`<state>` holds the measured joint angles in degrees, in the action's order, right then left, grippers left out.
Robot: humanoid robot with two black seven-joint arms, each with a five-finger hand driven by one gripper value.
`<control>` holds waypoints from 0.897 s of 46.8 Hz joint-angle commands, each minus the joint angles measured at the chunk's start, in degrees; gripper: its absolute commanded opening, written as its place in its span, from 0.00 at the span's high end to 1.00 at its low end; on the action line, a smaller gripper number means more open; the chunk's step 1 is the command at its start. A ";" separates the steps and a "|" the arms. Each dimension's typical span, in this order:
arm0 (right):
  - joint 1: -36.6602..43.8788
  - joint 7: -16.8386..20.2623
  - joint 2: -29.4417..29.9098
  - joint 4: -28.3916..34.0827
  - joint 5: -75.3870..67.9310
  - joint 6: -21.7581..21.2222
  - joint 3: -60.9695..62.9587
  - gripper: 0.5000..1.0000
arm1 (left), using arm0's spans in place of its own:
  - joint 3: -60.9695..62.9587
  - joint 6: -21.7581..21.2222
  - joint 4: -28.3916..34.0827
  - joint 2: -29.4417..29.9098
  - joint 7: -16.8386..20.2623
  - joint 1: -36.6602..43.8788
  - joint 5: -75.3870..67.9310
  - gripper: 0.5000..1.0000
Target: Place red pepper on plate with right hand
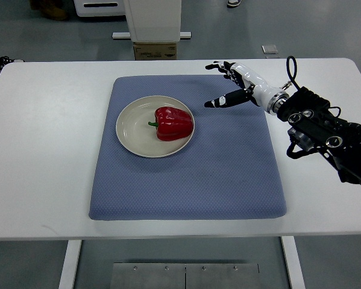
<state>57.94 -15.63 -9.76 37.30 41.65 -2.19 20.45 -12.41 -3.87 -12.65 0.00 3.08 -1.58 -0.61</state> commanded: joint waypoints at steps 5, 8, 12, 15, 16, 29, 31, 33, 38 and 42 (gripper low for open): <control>-1.34 0.07 -1.58 0.75 -5.52 -0.09 2.75 0.00 | 0.02 0.00 0.00 0.00 0.00 0.00 0.00 0.00; -2.04 0.24 -2.37 1.63 -8.85 -0.09 3.98 0.00 | 0.02 0.00 0.00 0.00 0.09 0.00 0.00 0.00; -2.92 0.24 -3.69 3.47 -12.64 -0.09 5.74 0.00 | 0.02 0.00 0.00 0.00 0.09 0.00 0.00 0.00; -4.06 0.16 -4.74 4.44 -14.83 -0.09 6.88 0.00 | 0.02 0.00 0.00 0.00 0.00 0.00 0.00 0.00; -4.50 0.16 -5.01 4.53 -15.45 -0.18 7.23 0.00 | 0.02 0.00 0.00 0.00 0.00 0.00 0.00 0.00; -8.81 0.16 -5.18 4.53 -16.95 -0.18 10.14 0.00 | 0.02 0.00 0.00 0.00 0.09 0.00 0.00 0.00; -8.99 0.25 -5.18 4.53 -16.95 -0.27 10.14 0.00 | 0.02 0.00 0.00 0.00 0.09 0.00 0.00 0.00; -9.16 0.25 -5.18 4.53 -17.04 -0.71 10.22 0.00 | 0.02 0.00 0.00 0.00 0.09 0.00 0.00 0.00; -9.43 0.16 -5.10 4.53 -18.53 -0.97 10.31 0.00 | 0.02 0.00 0.00 0.00 0.00 0.00 0.00 0.00; -9.43 -0.02 -5.10 4.53 -22.30 -0.97 10.66 0.00 | 0.02 0.00 0.00 0.00 0.00 0.00 0.00 0.00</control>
<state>48.53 -15.43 -14.85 41.85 21.84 -3.16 30.83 -12.39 -3.87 -12.66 0.00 3.13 -1.58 -0.61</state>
